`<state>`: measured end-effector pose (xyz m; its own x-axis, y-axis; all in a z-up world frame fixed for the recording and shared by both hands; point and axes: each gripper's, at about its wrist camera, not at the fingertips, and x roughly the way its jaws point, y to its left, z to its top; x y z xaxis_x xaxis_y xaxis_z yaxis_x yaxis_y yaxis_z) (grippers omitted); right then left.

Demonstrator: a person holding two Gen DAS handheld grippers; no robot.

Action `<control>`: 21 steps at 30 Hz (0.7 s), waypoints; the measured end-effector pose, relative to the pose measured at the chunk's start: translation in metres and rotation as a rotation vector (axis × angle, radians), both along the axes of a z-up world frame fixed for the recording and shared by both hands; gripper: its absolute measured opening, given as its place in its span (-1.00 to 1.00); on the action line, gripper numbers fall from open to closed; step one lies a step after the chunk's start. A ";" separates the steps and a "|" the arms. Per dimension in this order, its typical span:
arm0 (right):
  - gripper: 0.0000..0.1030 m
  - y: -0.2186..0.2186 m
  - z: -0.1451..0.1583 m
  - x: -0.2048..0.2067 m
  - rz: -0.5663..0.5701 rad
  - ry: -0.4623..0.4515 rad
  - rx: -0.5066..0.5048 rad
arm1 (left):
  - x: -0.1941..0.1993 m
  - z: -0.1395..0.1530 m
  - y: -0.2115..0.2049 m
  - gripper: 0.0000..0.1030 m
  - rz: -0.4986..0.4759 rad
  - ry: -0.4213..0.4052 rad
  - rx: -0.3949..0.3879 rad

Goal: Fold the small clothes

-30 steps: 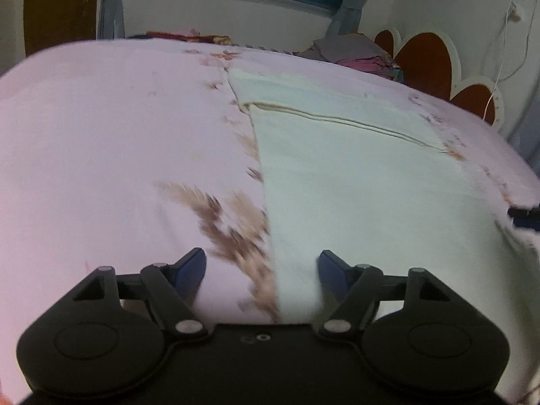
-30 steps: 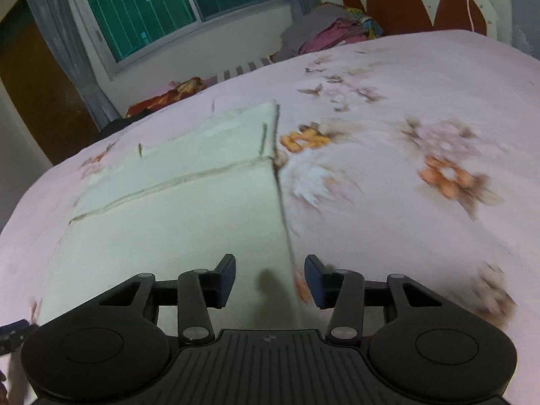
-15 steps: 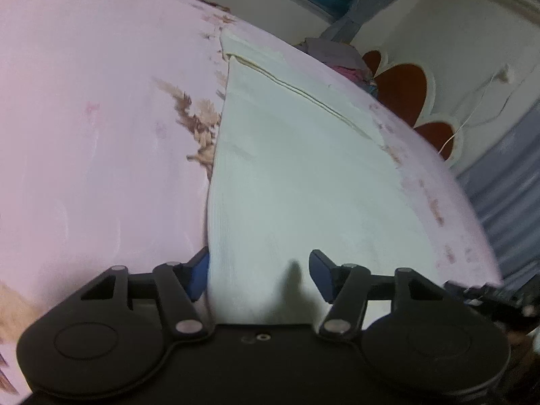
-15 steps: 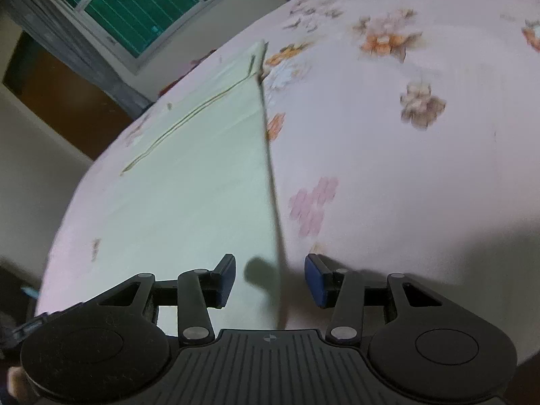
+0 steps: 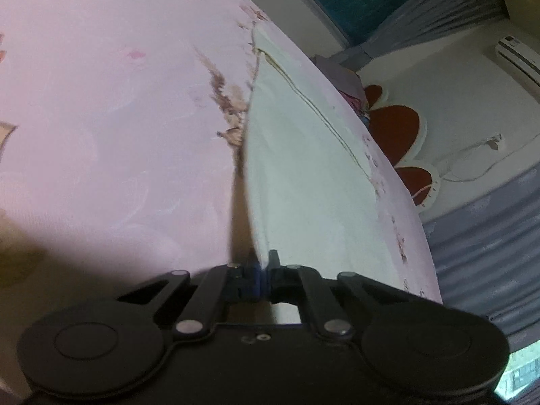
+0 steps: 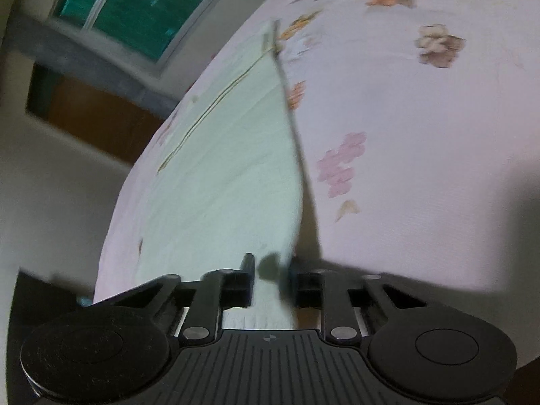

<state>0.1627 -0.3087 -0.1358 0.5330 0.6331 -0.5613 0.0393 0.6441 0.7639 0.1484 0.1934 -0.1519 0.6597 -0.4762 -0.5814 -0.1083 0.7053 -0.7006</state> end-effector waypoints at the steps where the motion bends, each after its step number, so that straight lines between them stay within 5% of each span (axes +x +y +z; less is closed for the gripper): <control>1: -0.97 0.001 0.004 -0.001 0.012 -0.021 -0.003 | -0.001 -0.001 -0.001 -0.93 0.003 -0.004 0.018; 4: -0.97 -0.005 0.011 -0.003 -0.008 -0.062 -0.013 | 0.000 -0.003 -0.002 -0.88 0.007 -0.001 0.012; 10: -0.97 -0.005 -0.004 0.011 0.036 0.008 -0.056 | 0.002 -0.001 0.000 -0.94 0.018 -0.014 0.003; 21: -0.97 -0.014 0.074 0.041 0.014 -0.254 -0.013 | 0.042 0.072 0.006 -0.94 0.059 -0.198 -0.027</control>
